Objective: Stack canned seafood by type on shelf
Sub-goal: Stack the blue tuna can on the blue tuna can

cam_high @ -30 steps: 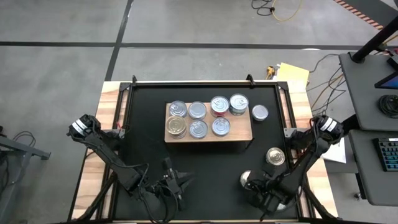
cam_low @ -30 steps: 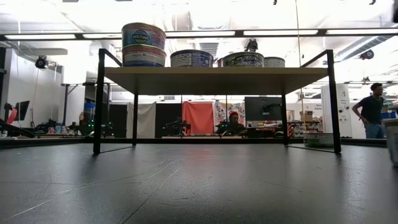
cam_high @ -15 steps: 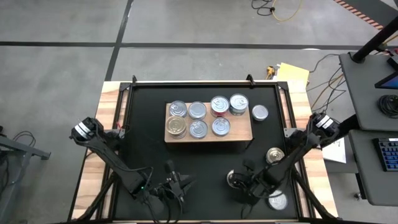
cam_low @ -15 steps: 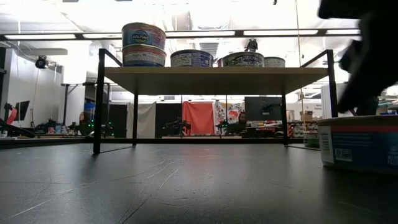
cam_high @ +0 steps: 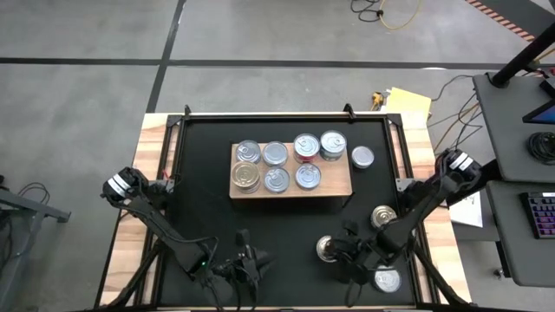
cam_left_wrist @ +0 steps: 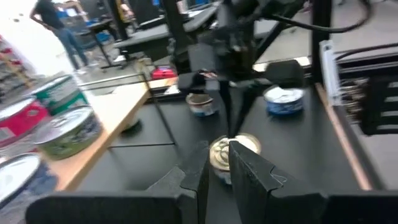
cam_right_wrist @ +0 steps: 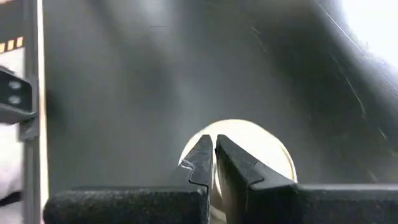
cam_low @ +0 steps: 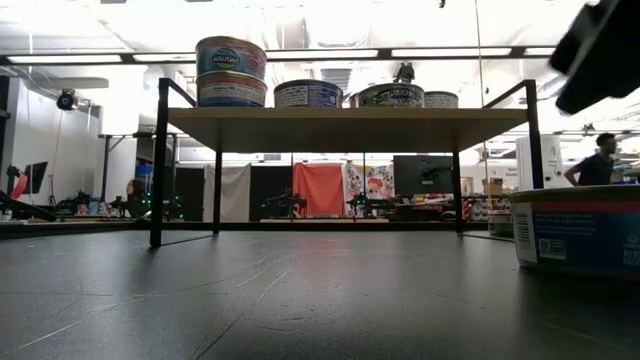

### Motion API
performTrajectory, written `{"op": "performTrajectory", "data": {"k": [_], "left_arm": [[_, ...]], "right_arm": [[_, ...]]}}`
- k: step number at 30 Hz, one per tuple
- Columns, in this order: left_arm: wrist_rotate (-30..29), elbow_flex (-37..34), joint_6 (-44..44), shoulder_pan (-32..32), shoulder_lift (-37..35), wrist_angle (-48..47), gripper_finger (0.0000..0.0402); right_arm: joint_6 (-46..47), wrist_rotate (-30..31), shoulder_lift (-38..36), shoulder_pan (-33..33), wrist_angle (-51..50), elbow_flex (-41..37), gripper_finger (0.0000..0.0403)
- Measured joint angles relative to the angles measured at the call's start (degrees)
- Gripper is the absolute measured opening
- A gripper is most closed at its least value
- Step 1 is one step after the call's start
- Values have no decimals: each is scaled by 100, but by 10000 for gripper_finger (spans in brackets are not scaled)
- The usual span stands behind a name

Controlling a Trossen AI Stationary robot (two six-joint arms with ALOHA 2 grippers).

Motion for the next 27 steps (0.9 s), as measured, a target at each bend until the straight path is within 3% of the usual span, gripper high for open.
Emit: {"op": "performTrajectory", "data": {"k": [9, 14, 19, 27], "left_arm": [[341, 3, 19, 100, 271, 686, 45], [935, 7, 261, 301, 725, 1242, 46], [1455, 7, 530, 642, 962, 1688, 45], [1515, 7, 821, 750, 1182, 1639, 45]], "right_arm": [[1304, 8, -276, 541, -1228, 2, 13], [1773, -137, -192, 619, -1566, 0, 13], [2077, -289, -192, 620, -1603, -128, 13], [2546, -239, -192, 618, -1219, -692, 13]]}}
